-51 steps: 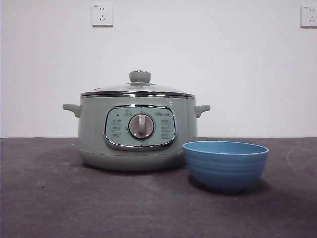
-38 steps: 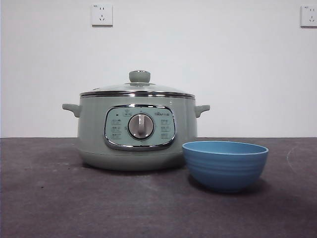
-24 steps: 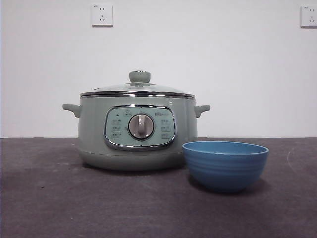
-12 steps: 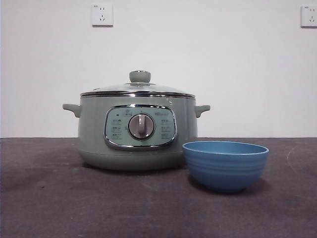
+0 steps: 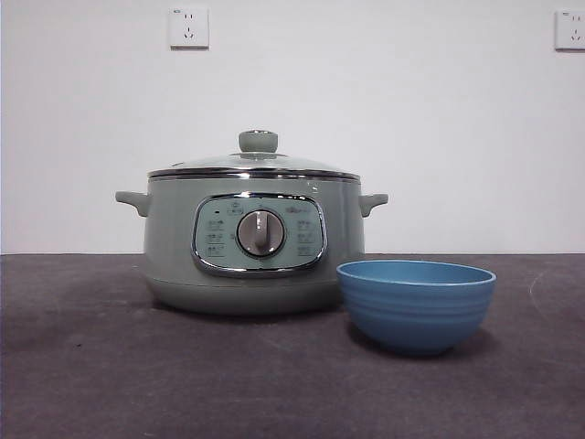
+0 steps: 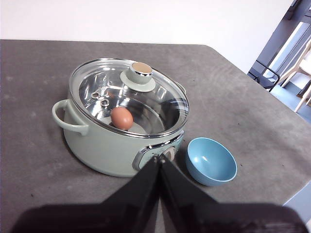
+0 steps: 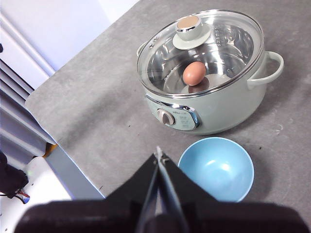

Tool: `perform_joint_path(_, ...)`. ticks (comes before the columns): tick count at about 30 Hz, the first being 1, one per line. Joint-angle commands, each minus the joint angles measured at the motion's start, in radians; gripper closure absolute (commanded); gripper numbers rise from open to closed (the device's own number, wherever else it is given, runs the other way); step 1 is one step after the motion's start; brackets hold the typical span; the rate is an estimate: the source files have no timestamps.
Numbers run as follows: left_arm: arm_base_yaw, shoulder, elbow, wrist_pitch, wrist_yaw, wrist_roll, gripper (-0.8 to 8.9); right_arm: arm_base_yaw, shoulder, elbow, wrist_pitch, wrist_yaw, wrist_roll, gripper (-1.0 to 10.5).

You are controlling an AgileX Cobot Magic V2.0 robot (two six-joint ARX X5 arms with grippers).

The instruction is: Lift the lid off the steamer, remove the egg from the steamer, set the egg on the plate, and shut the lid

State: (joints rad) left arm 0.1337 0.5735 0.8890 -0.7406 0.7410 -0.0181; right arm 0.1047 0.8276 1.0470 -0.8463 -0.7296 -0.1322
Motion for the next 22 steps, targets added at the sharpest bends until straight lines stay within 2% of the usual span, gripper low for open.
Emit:
perform_joint_path(1, -0.001, -0.003, 0.004, 0.006, 0.008, 0.01, 6.97, 0.002, 0.0, 0.004, 0.0, -0.002, -0.015, 8.4)
perform_joint_path(4, -0.003, -0.003, 0.004, 0.011, 0.022, 0.01, 3.46, 0.002, 0.0, 0.004, 0.001, -0.002, -0.014, 5.3)
perform_joint_path(5, -0.003, -0.002, 0.004, 0.016, 0.022, 0.01, 2.86, 0.002, 0.0, 0.004, 0.002, -0.001, -0.013, 4.6)
perform_joint_path(7, -0.003, 0.003, 0.004, 0.037, 0.024, 0.01, 2.76, 0.002, 0.0, 0.004, 0.004, 0.002, 0.0, 4.1)
perform_joint_path(15, -0.031, 0.074, 0.01, 0.161, 0.047, -0.02, 2.77, 0.002, 0.0, 0.004, 0.007, 0.002, 0.004, 4.1)
perform_joint_path(22, -0.117, 0.229, 0.102, 0.244, 0.026, -0.023, 2.78, 0.002, 0.003, 0.004, 0.007, 0.003, 0.004, 4.1)
